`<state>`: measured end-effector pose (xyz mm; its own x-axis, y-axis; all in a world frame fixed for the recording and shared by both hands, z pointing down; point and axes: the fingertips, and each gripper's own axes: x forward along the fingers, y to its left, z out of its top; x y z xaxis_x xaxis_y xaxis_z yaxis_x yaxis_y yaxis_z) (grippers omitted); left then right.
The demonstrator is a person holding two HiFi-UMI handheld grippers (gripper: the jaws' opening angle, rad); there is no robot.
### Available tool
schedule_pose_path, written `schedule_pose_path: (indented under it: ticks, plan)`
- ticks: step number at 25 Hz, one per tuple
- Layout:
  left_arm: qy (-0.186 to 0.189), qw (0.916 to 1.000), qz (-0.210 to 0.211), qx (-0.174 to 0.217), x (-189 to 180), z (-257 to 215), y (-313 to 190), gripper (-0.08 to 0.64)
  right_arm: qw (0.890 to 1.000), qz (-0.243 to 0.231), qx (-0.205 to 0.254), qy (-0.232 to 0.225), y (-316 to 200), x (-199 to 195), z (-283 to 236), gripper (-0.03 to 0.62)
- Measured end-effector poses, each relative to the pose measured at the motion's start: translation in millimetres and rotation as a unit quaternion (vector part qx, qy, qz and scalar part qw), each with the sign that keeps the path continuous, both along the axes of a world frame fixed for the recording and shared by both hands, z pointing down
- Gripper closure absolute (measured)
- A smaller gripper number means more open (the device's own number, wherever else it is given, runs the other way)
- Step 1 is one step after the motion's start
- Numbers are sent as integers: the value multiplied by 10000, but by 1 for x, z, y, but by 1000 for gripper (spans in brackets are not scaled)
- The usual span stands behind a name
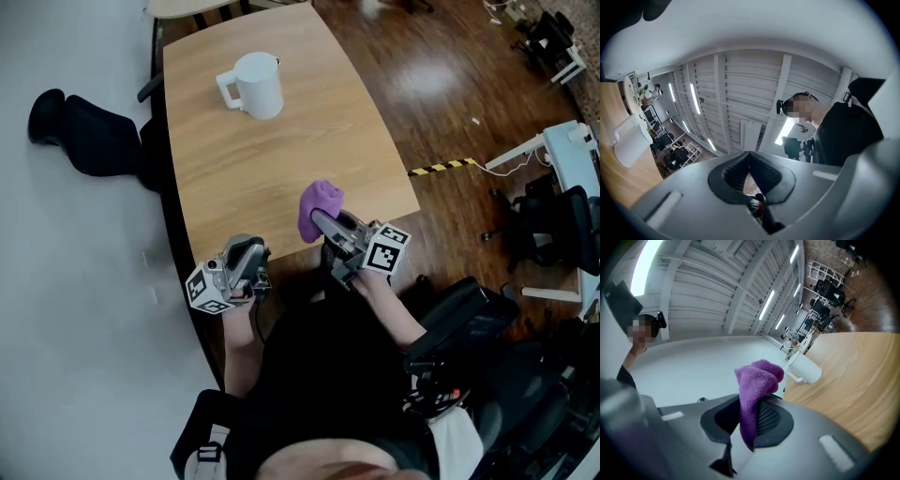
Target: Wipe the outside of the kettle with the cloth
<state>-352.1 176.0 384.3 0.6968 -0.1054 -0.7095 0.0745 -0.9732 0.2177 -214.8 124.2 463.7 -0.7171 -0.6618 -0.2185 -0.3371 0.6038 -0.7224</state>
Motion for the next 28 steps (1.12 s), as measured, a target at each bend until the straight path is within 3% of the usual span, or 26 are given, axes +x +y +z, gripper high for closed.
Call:
schedule_pose_path:
  ticks: [8,15,22,25,28]
  plan:
    - [-721,9968,-143,300,-16,-22,42,560,9986,75,400,350,41,-30,-30,540]
    - [-877,9956,-214,254,-44,-6,24,560,9939,-104,912,606,25,-66,-32,540]
    - [-1286,9899,-509,305,24,-47,32,560,9915,-82,1190,525,42,0,-69,541]
    - [-1529,9854,-704,245,76,-41,37,560,9907,-242,1194,601,38,40,-66,540]
    - [-1595,9841,-775,18,87,-25,40,560,9892,-404,1265,617,44,43,-61,540]
